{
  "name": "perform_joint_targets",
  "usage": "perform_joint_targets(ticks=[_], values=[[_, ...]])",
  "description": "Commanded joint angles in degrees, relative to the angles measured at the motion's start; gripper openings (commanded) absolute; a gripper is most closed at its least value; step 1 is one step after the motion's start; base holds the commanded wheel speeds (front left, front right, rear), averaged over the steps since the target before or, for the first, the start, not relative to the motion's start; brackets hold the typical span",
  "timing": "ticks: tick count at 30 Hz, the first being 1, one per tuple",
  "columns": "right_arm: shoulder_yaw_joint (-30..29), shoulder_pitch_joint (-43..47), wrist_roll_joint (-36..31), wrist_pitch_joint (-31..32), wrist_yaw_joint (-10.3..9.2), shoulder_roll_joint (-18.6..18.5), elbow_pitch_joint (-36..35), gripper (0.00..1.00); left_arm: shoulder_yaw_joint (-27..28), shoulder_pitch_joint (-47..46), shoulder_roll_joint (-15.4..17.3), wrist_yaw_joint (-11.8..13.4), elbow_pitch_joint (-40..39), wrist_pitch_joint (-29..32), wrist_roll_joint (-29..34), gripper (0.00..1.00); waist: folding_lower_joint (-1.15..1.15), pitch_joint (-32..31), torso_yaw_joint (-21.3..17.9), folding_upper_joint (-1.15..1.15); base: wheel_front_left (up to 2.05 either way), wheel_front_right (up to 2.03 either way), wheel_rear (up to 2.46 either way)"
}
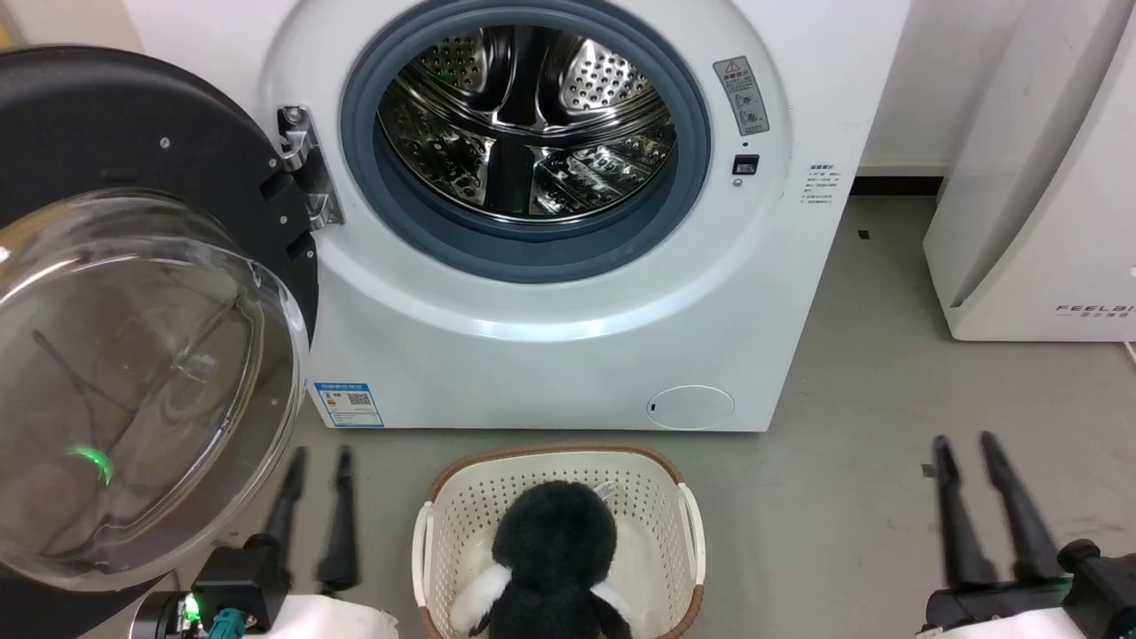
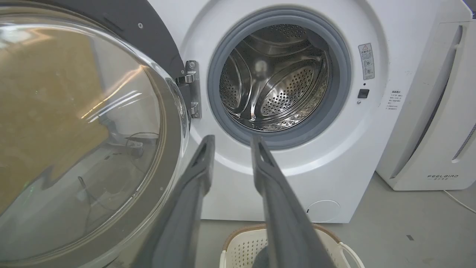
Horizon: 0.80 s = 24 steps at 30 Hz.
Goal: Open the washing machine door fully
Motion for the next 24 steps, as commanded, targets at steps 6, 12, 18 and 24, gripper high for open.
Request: perform_joint_targets(ticks=[6,12,18,24], values=[[0.11,-0.24,-0.22,0.61,0.0,0.01,0.17,0.0,-0.07,-0.09,0.0,0.0,-0.17,0.6,0.19,0.0,0.0,0.02,-0.06,0.0,0.0,0.0,0.0],[0.28,-0.5,-0.49,1.32,0.0,0.01,0.37,0.0,-0.1,-0.18,0.01,0.0,-0.35,1.3,0.42,0.0,0.0,0.04,-0.11,0.0,0.0,0.0,0.0],[0.42,-0.73,-0.71,1.91,0.01,0.02,0.53,0.0,-0.12,-0.26,0.01,0.0,-0.51,1.89,0.61,0.0,0.0,0.06,-0.15,0.0,0.0,0.0,0.0],[0.58,-1.0,-0.97,2.62,0.01,0.02,0.73,0.0,-0.15,-0.35,0.01,0.0,-0.69,2.59,0.84,0.0,0.0,0.08,-0.2,0.0,0.0,0.0,0.0]])
